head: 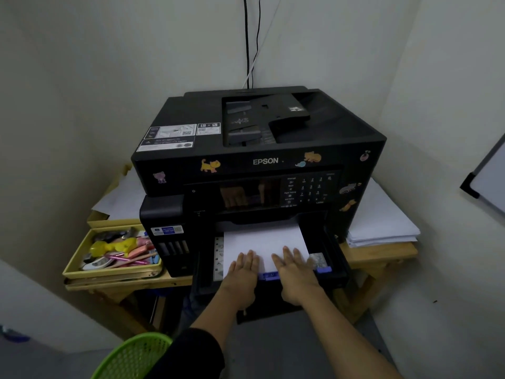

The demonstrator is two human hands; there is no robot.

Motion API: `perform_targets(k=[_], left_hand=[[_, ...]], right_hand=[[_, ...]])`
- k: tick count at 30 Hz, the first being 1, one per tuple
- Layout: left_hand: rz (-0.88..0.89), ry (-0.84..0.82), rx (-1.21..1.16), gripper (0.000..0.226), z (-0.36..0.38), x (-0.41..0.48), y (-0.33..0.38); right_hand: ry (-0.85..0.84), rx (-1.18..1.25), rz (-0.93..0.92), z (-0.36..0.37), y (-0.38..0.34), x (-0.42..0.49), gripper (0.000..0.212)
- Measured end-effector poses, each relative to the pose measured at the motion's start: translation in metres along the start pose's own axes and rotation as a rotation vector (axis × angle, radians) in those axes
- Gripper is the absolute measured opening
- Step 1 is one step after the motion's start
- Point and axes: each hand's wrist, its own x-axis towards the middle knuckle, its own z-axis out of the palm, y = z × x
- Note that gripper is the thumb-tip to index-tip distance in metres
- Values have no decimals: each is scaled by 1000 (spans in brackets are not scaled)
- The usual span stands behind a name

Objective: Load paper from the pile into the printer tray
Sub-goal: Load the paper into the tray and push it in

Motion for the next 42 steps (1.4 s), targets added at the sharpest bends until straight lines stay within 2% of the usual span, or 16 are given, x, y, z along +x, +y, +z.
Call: perform_targets(k=[3,5,7,9,11,13,17,20,23,29,32,34,36,39,42], left_hand=[[-63,48,-254,113,-1,-7,-3],[-135,169,-351,102,0,-15,0],[-299,351,-335,93,6,-21,4],[-518,499,-397,94,17,-24,9],[-716,536,-553,108,24,-25,15],[-866,542,-738,122,25,-23,21],[-1023,649,-1081,132,12,-12,30],[-1050,728,-1262,121,5,-6,31],[-1073,715,-1347,110,1,-3,29],[-1005,705,-1411,116,-12,12,19],[-1017,702,-1568,124,-28,18,14],[-1093,696,-1714,121,-46,18,13],[-1084,708,-1900,116,-57,21,12],[-968,720,-1999,124,-59,27,12],[-877,664,-2307,135,-72,38,4]], right_hand=[[-63,162,-3,-10,11,-5,99],[28,329,21,-13,17,-8,94],[254,387,144,-8,18,-10,83],[408,405,363,1,15,-12,78],[422,485,576,10,12,-13,79],[421,633,700,18,8,-14,86],[567,959,741,23,2,-11,96],[642,1160,768,18,0,-7,103],[671,1294,841,12,-2,-2,106],[609,1430,846,-7,10,20,106],[625,1634,900,-17,19,34,103],[608,1815,970,-28,26,42,96],[577,1994,1050,-38,29,47,93],[564,2197,947,-44,28,52,103],[520,2393,727,-49,36,60,103]])
